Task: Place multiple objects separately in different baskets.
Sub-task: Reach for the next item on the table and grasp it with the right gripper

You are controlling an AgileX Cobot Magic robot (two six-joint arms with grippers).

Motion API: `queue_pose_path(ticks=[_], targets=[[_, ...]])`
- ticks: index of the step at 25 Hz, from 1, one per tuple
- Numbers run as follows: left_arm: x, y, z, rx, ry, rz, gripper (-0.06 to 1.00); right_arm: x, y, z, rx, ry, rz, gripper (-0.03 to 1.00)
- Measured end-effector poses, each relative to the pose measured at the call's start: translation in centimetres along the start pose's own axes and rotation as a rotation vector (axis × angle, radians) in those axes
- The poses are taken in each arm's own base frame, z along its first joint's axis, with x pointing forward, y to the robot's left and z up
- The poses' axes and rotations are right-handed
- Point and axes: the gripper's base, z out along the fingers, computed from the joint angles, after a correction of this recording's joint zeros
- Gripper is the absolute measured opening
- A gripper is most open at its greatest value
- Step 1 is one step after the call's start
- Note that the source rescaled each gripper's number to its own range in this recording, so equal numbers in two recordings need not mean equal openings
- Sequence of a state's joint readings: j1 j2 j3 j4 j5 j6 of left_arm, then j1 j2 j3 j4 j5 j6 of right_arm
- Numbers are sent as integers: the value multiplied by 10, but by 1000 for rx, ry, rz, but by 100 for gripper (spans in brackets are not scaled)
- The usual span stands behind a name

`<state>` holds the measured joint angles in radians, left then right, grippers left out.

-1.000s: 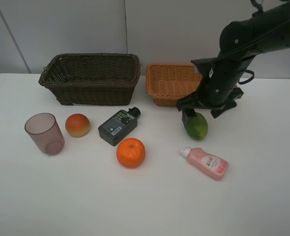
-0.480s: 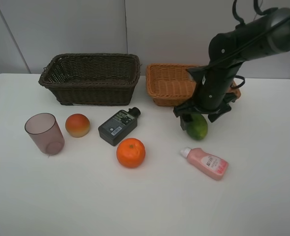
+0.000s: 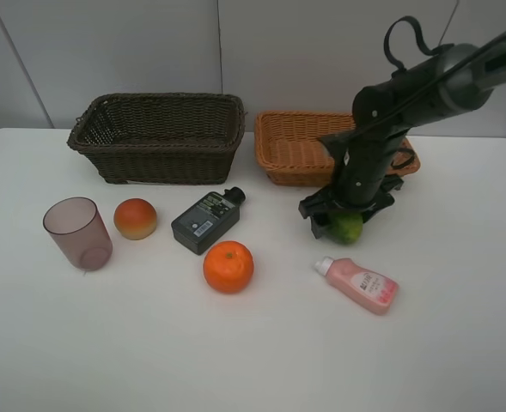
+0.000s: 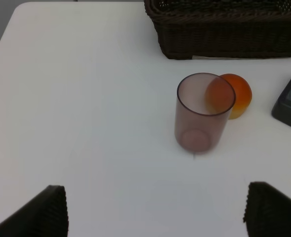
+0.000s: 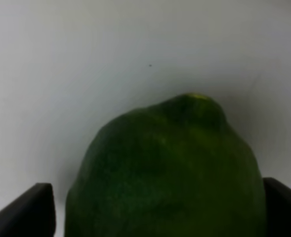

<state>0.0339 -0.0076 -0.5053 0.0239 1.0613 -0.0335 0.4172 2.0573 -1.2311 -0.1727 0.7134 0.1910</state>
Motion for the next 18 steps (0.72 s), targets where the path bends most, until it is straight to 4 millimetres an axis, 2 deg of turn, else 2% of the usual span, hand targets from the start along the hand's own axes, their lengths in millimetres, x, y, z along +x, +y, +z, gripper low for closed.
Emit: queue_pose_path(ticks=[5, 7, 9, 11, 12, 18], targets=[[0, 0, 0, 0, 0, 0, 93, 0, 0, 6, 9, 10, -12, 75], [0, 0, 0, 0, 0, 0, 93, 0, 0, 6, 9, 9, -13, 71], [0, 0, 0, 0, 0, 0, 93, 0, 0, 6, 9, 8, -13, 60], [0, 0, 0, 0, 0, 0, 93, 0, 0, 6, 9, 8, -13, 37], [0, 0, 0, 0, 0, 0, 93, 0, 0, 6, 9, 7, -14, 31], [0, 0, 0, 0, 0, 0, 93, 0, 0, 6, 9, 6, -14, 31]])
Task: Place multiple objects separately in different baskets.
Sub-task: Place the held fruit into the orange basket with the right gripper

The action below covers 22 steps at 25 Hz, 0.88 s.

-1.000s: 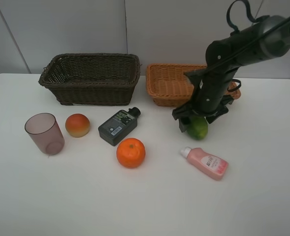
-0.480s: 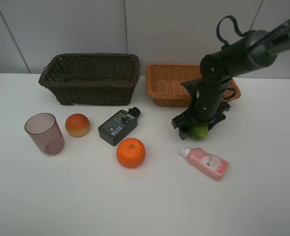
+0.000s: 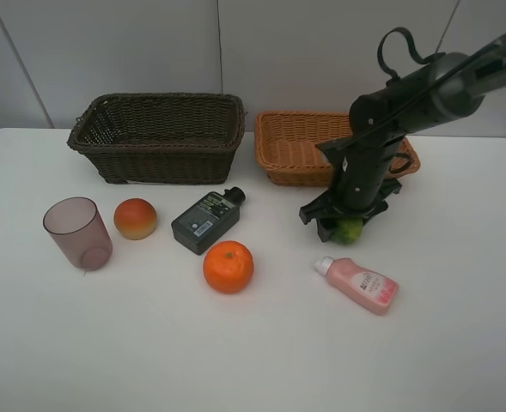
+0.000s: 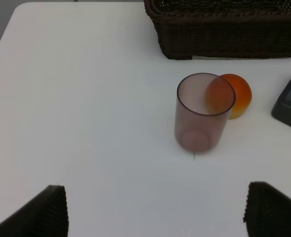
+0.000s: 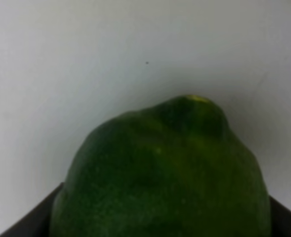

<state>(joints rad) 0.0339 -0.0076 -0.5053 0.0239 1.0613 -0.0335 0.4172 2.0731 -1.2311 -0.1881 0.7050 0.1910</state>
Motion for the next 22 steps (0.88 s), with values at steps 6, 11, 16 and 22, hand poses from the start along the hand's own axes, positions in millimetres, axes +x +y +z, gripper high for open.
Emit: queue_pose_path(ticks=[6, 11, 16, 22], targets=[[0, 0, 0, 0, 0, 0, 93, 0, 0, 0, 0, -1, 0, 30], [0, 0, 0, 0, 0, 0, 93, 0, 0, 0, 0, -1, 0, 30], [0, 0, 0, 0, 0, 0, 93, 0, 0, 0, 0, -1, 0, 30], [0, 0, 0, 0, 0, 0, 93, 0, 0, 0, 0, 0, 0, 30]])
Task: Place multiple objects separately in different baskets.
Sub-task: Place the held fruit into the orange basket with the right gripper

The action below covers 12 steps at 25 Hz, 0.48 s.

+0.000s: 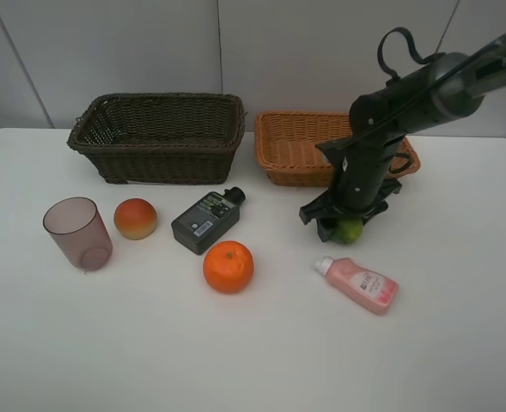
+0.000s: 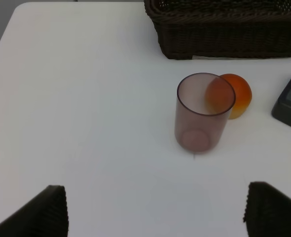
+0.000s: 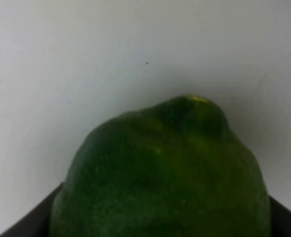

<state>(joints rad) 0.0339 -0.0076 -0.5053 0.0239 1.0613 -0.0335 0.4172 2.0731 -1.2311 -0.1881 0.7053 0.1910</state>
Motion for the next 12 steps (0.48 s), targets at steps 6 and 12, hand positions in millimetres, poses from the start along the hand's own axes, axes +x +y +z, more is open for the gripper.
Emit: queue_pose_path(ticks=[6, 12], targets=[[0, 0, 0, 0, 0, 0, 93, 1, -2, -13, 5, 1, 4, 30], [0, 0, 0, 0, 0, 0, 93, 5, -9, -59, 12, -51, 21, 30]])
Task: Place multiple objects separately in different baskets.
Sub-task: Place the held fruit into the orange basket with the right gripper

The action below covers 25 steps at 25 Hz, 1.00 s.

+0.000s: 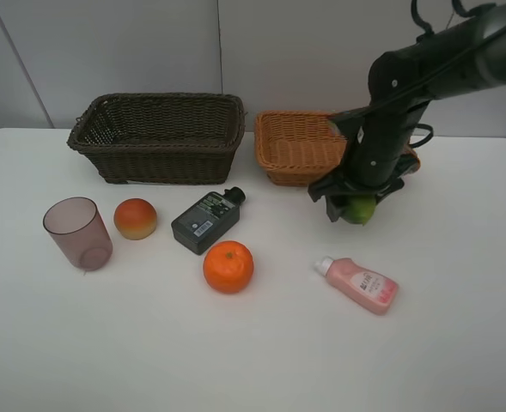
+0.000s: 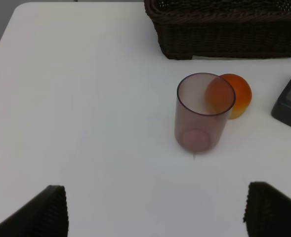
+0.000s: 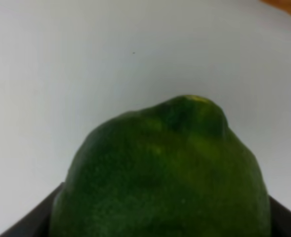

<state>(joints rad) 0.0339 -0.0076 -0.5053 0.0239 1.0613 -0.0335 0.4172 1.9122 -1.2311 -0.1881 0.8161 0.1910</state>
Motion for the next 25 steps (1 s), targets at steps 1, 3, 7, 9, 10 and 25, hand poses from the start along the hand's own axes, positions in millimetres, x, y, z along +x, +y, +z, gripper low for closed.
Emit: queue_pose_path(ticks=[1, 3, 7, 9, 10, 25], targets=[[0, 0, 0, 0, 0, 0, 93, 0, -1, -9, 0, -17, 3, 30], [0, 0, 0, 0, 0, 0, 93, 1, -4, -26, -1, -53, 10, 30], [0, 0, 0, 0, 0, 0, 93, 3, -8, -56, -5, -128, 21, 30], [0, 0, 0, 0, 0, 0, 93, 2, -9, -63, -5, -141, 24, 30], [0, 0, 0, 0, 0, 0, 93, 1, -10, -65, -4, -144, 26, 30], [0, 0, 0, 0, 0, 0, 93, -77, -49, -100, 98, -315, 92, 30]])
